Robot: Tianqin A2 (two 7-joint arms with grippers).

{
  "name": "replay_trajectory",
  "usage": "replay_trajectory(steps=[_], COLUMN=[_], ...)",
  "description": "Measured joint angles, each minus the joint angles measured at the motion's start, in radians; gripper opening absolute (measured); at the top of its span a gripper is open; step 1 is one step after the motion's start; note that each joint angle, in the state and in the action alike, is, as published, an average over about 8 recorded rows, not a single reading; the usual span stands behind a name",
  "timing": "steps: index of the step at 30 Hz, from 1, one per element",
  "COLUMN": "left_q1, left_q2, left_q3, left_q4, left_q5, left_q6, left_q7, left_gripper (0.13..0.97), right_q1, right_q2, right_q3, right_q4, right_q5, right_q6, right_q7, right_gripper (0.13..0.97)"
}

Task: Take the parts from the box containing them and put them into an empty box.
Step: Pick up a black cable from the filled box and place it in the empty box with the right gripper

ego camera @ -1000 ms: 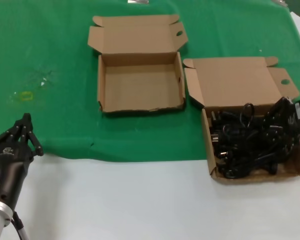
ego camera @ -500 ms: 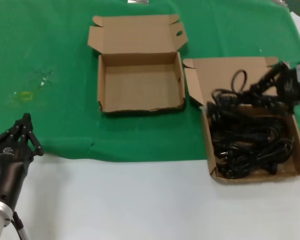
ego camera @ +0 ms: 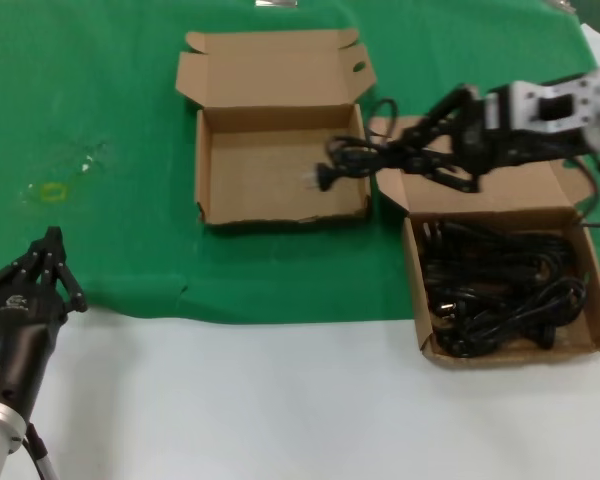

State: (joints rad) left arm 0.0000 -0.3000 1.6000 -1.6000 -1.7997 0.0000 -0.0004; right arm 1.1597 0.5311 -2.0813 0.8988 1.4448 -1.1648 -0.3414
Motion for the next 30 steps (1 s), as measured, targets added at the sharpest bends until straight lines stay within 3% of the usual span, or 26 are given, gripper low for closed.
replay_trajectory(steps=[10,20,25,30], left_q1=[0.000,0.000,0.000,0.000], left_q2=[0.000,0.000,0.000,0.000], left_q3=[0.000,0.000,0.000,0.000], left_q4=[0.000,0.000,0.000,0.000], left_q5=[0.000,0.000,0.000,0.000], left_q6=[0.000,0.000,0.000,0.000], left_q7=[0.000,0.000,0.000,0.000], left_gripper=[0.144,0.144,0.144,0.144], right_q1=[0.054,0.167,0.210,0.222], right_q2=[-0.192,-0.372,-0.432,-0.466], right_q3=[-0.005,0.046,0.079,0.103], right_q4=[-0.231,-0.622,-0.776,-0.847], right_q5=[0.015,0.060,0.080,0.090], right_q6=[0.113,0.215,0.280,0.346], right_q7=[-0.148,-0.410,-0.521,-0.583], right_gripper=[0.214,0.213,0.213,0.213])
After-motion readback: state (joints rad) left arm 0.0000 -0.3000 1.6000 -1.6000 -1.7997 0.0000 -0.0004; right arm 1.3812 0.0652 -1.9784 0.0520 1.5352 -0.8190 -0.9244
